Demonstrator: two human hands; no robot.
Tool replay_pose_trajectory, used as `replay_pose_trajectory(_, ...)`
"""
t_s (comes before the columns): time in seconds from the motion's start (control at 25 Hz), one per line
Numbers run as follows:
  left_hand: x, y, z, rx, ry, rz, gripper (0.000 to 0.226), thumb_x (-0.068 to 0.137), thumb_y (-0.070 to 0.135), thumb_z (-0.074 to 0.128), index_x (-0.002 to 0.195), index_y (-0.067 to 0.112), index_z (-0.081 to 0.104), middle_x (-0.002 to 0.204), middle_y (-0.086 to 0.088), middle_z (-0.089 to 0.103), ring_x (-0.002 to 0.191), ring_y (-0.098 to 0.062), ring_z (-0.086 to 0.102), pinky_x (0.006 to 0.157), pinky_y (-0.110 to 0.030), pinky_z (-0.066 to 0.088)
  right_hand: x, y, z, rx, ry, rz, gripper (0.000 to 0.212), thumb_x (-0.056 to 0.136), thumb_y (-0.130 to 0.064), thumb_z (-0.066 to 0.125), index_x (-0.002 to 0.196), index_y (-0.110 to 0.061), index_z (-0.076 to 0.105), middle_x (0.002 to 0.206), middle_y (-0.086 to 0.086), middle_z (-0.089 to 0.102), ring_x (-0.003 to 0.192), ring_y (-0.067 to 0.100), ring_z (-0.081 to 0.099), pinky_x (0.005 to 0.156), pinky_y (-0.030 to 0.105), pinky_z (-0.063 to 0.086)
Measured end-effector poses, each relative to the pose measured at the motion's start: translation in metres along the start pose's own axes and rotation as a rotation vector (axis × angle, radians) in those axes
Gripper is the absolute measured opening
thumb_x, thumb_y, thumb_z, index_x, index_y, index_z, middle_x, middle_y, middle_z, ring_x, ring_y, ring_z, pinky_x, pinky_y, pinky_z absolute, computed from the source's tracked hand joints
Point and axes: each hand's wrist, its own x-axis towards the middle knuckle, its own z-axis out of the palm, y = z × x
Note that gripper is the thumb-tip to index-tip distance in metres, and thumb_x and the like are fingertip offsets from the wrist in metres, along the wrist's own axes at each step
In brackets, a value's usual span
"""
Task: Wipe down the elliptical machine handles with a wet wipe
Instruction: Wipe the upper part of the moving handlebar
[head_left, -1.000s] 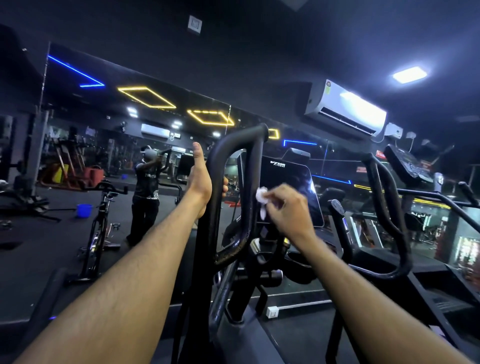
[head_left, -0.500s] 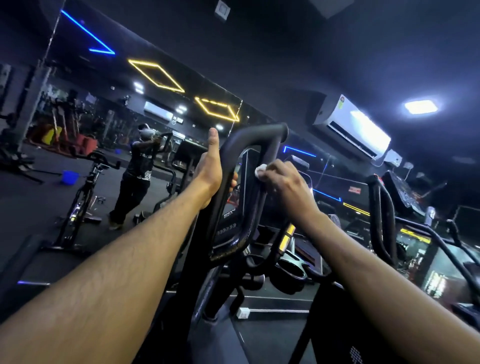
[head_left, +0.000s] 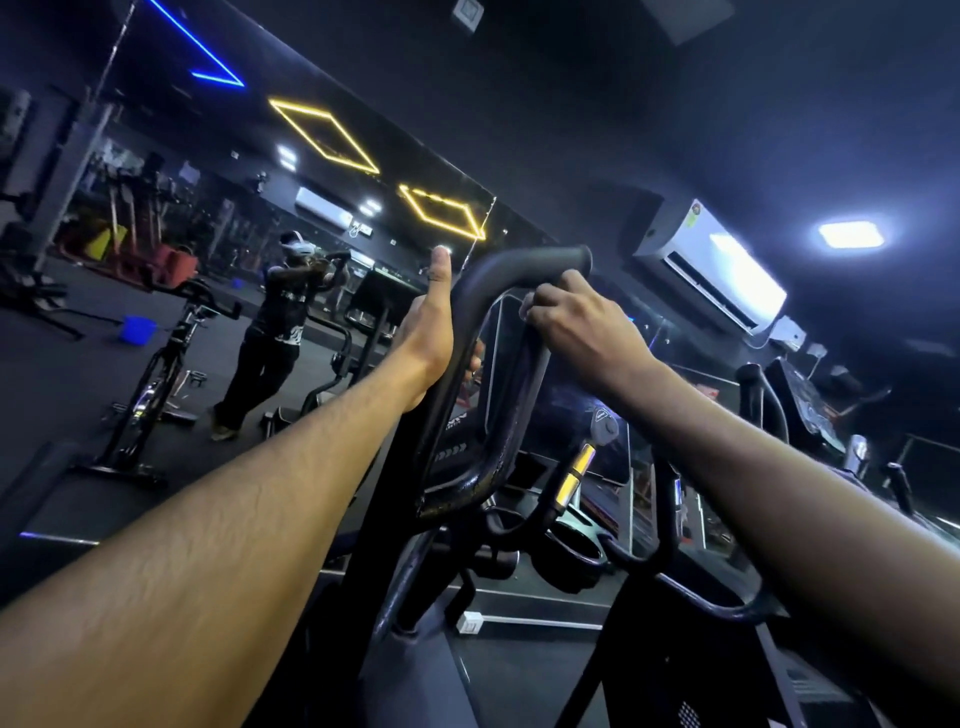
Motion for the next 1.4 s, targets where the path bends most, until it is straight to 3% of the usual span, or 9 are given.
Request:
replay_pose_trajectory(0.12, -0.004, 0.003, 0.000, 0.008, 0.014, -0.004, 0.097, 0.093, 0.085, 0.011, 0.089, 0.010, 0.072, 0.067, -0.011, 0.065, 0.056, -0.024, 0.063, 0.059, -0.033, 0.054, -0.018, -0.029, -0.001, 0.118, -0.110, -0.084, 0.016, 0.091, -0.006, 0.058, 0.098, -0.010, 0.071, 0.095, 0.004, 0.062, 0.087, 0.026, 0.051, 0.064, 0.037, 0.054)
replay_pose_trajectory(0.24, -0.010, 0.007, 0.002, 0.033, 0.022, 0.002, 0.092, 0.097, 0.080, 0.009, 0.087, 0.013, 0.071, 0.067, -0.010, 0.066, 0.055, -0.023, 0.064, 0.056, -0.031, 0.053, -0.016, -0.025, -0.014, 0.179, -0.214, -0.182, 0.014, 0.098, -0.014, 0.055, 0.101, -0.012, 0.069, 0.101, 0.002, 0.062, 0.089, 0.017, 0.041, 0.064, 0.028, 0.047)
replay_pose_trajectory(0.4, -0.010, 0.008, 0.002, 0.013, 0.037, 0.000, 0.090, 0.097, 0.079, 0.010, 0.092, 0.012, 0.070, 0.071, -0.013, 0.067, 0.060, -0.026, 0.064, 0.060, -0.033, 0.056, 0.023, 0.012, -0.019, -0.105, -0.188, -0.218, 0.018, 0.095, -0.008, 0.054, 0.091, -0.011, 0.072, 0.092, 0.004, 0.067, 0.085, 0.025, 0.058, 0.074, 0.034, 0.050)
replay_pose_trajectory(0.52, -0.009, 0.005, 0.001, 0.022, 0.035, -0.005, 0.093, 0.091, 0.084, 0.011, 0.096, 0.013, 0.071, 0.079, -0.019, 0.066, 0.065, -0.028, 0.064, 0.061, -0.034, 0.055, 0.014, -0.002, -0.014, -0.097, -0.131, -0.180, 0.024, 0.086, -0.003, 0.045, 0.080, -0.003, 0.069, 0.082, 0.010, 0.063, 0.082, 0.030, 0.056, 0.059, 0.034, 0.050)
replay_pose_trajectory(0.6, -0.008, 0.003, 0.000, 0.019, 0.030, -0.002, 0.095, 0.090, 0.086, 0.011, 0.093, 0.014, 0.072, 0.077, -0.017, 0.065, 0.063, -0.027, 0.063, 0.060, -0.032, 0.054, 0.000, -0.020, -0.013, -0.028, -0.189, -0.185, 0.031, 0.089, -0.008, 0.037, 0.088, 0.000, 0.067, 0.090, 0.013, 0.061, 0.089, 0.032, 0.051, 0.068, 0.041, 0.054)
replay_pose_trajectory(0.84, -0.007, 0.005, 0.001, 0.076, 0.050, -0.008, 0.097, 0.094, 0.083, 0.008, 0.087, 0.011, 0.072, 0.071, -0.012, 0.070, 0.059, -0.025, 0.065, 0.059, -0.031, 0.054, -0.029, -0.047, -0.005, 0.119, -0.234, -0.453, 0.011, 0.090, -0.009, 0.059, 0.085, -0.006, 0.069, 0.092, 0.008, 0.065, 0.088, 0.027, 0.050, 0.073, 0.042, 0.056)
replay_pose_trajectory(0.96, -0.007, 0.006, 0.001, 0.064, 0.054, -0.016, 0.091, 0.100, 0.075, 0.009, 0.096, 0.009, 0.071, 0.067, -0.008, 0.068, 0.056, -0.023, 0.064, 0.056, -0.030, 0.055, -0.007, 0.007, -0.006, 0.099, -0.051, -0.259, 0.005, 0.088, -0.013, 0.070, 0.092, -0.015, 0.072, 0.097, 0.003, 0.065, 0.084, 0.023, 0.053, 0.065, 0.030, 0.051)
replay_pose_trajectory(1.12, -0.010, 0.008, 0.004, 0.075, 0.069, -0.018, 0.086, 0.103, 0.071, 0.009, 0.096, 0.014, 0.072, 0.067, -0.007, 0.070, 0.056, -0.020, 0.064, 0.057, -0.031, 0.055, -0.006, 0.006, 0.005, 0.042, -0.013, -0.082, 0.003, 0.088, -0.004, 0.066, 0.086, -0.006, 0.067, 0.098, 0.012, 0.057, 0.081, 0.029, 0.053, 0.060, 0.039, 0.053)
replay_pose_trajectory(1.4, -0.013, 0.010, 0.005, 0.097, 0.095, -0.018, 0.092, 0.101, 0.075, 0.009, 0.091, 0.011, 0.074, 0.069, -0.010, 0.069, 0.058, -0.023, 0.065, 0.062, -0.035, 0.054, -0.048, -0.076, -0.016, 0.041, -0.133, -0.287, 0.005, 0.075, -0.019, 0.076, 0.073, -0.015, 0.075, 0.088, 0.003, 0.064, 0.080, 0.024, 0.059, 0.058, 0.026, 0.048)
